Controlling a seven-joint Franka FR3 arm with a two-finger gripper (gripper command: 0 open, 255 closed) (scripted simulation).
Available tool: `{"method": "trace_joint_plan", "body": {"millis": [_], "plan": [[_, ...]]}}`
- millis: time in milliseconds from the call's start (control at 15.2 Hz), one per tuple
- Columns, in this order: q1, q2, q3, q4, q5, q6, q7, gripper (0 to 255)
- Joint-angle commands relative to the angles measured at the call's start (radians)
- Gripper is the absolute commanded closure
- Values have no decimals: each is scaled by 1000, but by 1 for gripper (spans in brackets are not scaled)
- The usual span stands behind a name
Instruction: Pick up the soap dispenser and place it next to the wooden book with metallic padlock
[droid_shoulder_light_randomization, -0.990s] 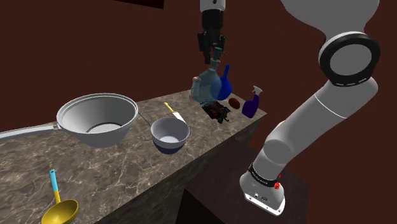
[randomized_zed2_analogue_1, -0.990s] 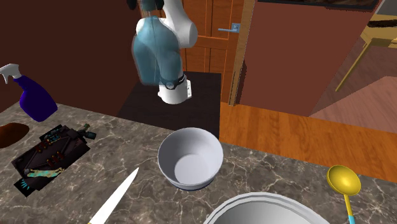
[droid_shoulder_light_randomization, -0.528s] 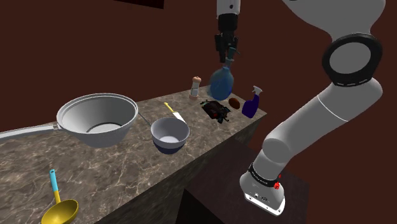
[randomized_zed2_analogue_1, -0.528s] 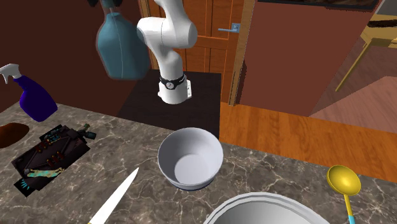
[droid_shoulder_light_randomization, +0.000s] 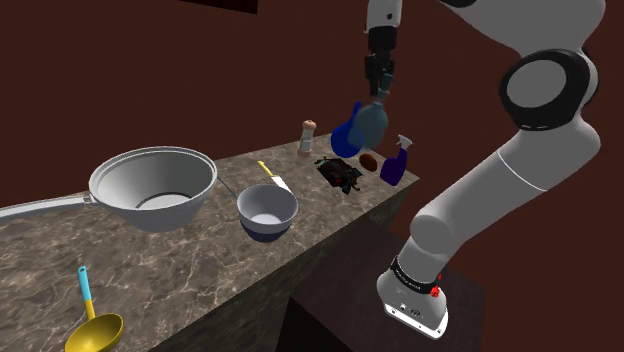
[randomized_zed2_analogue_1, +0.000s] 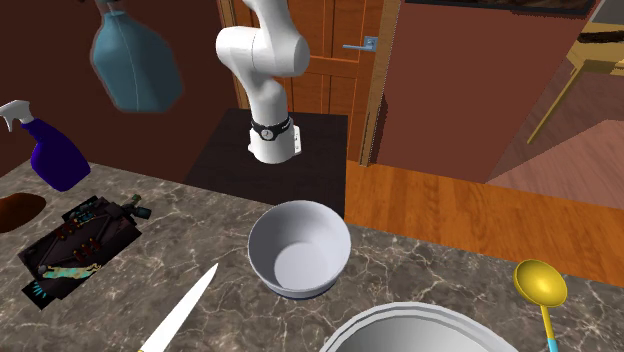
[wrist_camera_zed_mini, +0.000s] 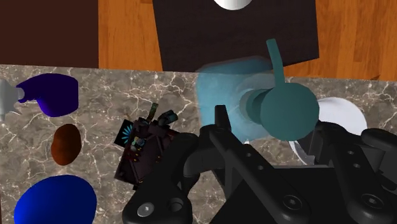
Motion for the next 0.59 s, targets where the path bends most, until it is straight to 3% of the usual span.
{"method": "trace_joint_plan", "body": {"millis": [0,528], "plan": [[-15,12,-32,14,-26,1,-56,255],[-85,109,-165,114,-115,16,-288,255]]}}
